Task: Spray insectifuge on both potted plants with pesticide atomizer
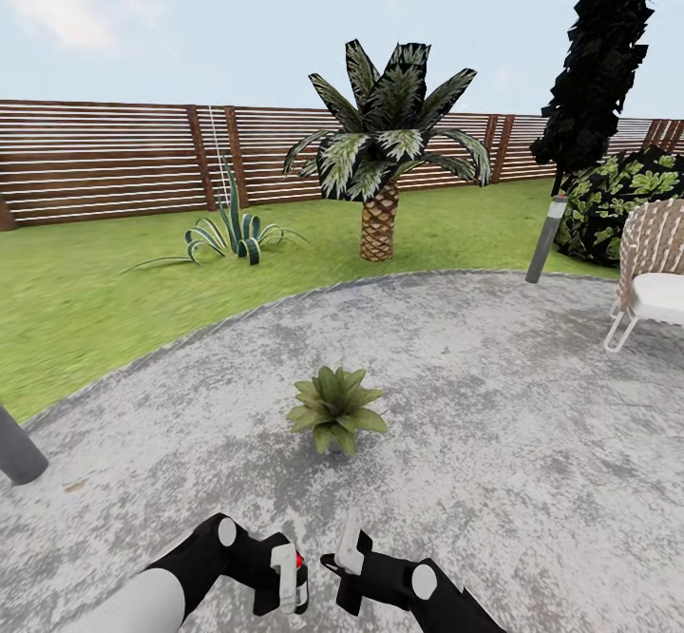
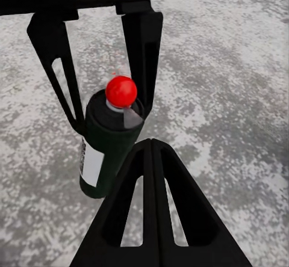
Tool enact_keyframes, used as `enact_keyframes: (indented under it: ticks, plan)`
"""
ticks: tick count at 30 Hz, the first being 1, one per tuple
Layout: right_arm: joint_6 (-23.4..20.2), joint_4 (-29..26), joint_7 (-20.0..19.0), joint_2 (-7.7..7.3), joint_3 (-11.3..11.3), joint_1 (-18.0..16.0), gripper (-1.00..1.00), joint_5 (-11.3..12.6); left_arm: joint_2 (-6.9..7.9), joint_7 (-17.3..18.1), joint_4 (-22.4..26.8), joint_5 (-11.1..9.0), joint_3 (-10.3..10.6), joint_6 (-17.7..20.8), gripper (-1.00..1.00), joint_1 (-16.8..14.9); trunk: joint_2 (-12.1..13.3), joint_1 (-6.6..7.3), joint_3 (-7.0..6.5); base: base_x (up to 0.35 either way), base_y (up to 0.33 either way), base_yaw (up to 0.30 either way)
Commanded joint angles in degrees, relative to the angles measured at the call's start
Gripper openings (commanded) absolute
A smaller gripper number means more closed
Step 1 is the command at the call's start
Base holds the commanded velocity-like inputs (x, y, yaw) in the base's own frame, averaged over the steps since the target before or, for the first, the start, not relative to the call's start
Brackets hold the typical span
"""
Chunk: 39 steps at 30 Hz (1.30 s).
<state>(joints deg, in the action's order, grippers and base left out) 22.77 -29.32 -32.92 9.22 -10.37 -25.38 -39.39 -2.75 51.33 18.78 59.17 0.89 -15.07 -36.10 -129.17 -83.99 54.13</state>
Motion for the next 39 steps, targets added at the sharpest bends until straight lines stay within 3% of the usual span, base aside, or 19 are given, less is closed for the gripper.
enact_keyframes:
  ticks: [1, 14, 25, 31, 39]
  plan:
    - [0.3, 0.0, 0.1, 0.01, 0.1, 0.0, -1.00, -0.6, -0.16, 0.1, 0.1, 0.2, 0.1, -0.2, -1.00, 0.0, 0.0, 0.01, 0.05, 0.000, 0.000, 0.000]
    - [0.3, 0.0, 0.1, 0.01, 0.1, 0.0, -1.00, -0.6, -1.73, 0.1, 0.0, 0.2, 0.1, -0.3, -1.00, -0.1, 0.0, 0.01, 0.05, 0.000, 0.000, 0.000]
    - [0.3, 0.0, 0.1, 0.01, 0.1, 0.0, -1.00, -0.6, -1.73, 0.1, 0.0, 0.0, 0.0, -0.4, -1.00, -0.1, 0.0, 0.01, 0.05, 0.000, 0.000, 0.000]
    - [0.3, 0.0, 0.1, 0.01, 0.1, 0.0, -1.00, -0.6, -1.59, 0.1, -0.1, -0.3, 0.0, -2.8, -1.00, -0.2, 0.0, 0.01, 0.05, 0.000, 0.000, 0.000]
    - [0.3, 0.0, 0.1, 0.01, 0.1, 0.0, -1.00, -0.6, -1.43, 2.2, -0.1, -0.4, -0.2, -3.2, -1.00, -0.2, 0.0, 0.01, 0.05, 0.000, 0.000, 0.000]
